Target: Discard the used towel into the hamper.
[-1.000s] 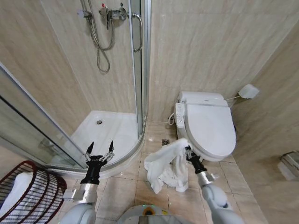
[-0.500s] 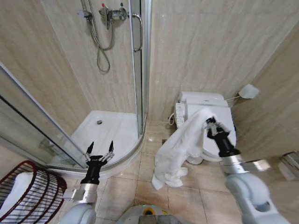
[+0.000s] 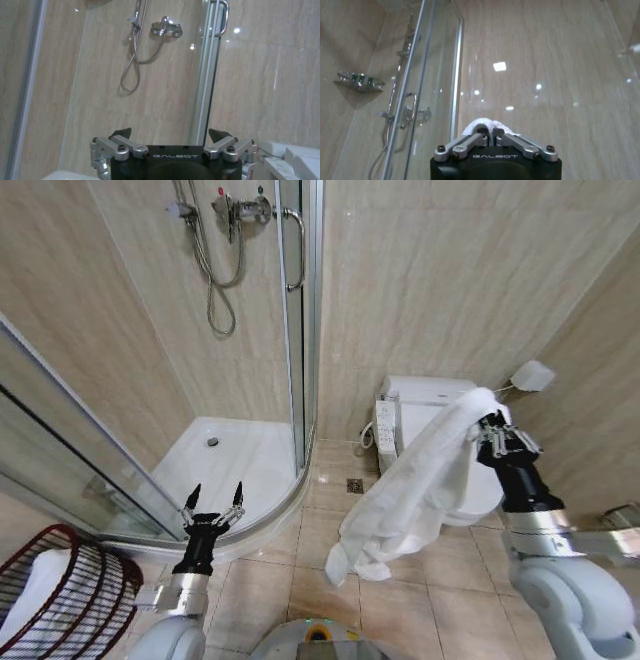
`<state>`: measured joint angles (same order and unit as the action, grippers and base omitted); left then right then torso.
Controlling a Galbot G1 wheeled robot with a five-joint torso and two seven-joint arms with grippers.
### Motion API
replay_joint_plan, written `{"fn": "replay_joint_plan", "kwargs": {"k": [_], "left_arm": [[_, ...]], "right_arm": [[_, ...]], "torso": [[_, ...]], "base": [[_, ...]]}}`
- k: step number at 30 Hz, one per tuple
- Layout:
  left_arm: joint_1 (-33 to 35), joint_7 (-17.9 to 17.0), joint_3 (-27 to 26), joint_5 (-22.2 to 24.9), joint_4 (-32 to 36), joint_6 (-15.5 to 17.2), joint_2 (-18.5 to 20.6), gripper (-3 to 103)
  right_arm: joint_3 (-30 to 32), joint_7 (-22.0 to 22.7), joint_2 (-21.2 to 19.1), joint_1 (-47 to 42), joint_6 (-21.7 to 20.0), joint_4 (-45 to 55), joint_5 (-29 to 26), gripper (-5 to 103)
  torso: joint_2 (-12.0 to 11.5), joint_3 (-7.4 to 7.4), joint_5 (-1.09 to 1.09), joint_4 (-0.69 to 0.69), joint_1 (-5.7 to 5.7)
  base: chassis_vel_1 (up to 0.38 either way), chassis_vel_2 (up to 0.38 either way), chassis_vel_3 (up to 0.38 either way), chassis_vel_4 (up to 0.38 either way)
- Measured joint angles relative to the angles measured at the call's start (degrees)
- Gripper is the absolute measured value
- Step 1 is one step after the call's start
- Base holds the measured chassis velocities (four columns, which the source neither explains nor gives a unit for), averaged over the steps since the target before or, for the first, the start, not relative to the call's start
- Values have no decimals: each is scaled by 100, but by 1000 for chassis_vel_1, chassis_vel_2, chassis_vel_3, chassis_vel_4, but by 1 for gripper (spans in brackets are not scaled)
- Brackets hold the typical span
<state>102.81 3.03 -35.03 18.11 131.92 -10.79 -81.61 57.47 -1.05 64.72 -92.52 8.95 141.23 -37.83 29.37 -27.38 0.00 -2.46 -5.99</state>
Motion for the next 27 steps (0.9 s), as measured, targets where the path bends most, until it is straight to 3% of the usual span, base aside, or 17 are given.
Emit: {"fn": "replay_joint_plan", "kwargs": {"k": [13, 27], "left_arm": [[0, 0, 0, 0, 0, 0, 0, 100], [0, 0, 0, 0, 0, 0, 0, 100]], "right_arm": [[325, -101, -17, -219, 64, 220, -190, 4], [426, -309, 119, -472, 209, 217, -185, 4]], "torso": [[48, -25, -1, 0, -22], [397, -225, -1, 0, -171]], "base": [[0, 0, 0, 0], [0, 0, 0, 0]]}}
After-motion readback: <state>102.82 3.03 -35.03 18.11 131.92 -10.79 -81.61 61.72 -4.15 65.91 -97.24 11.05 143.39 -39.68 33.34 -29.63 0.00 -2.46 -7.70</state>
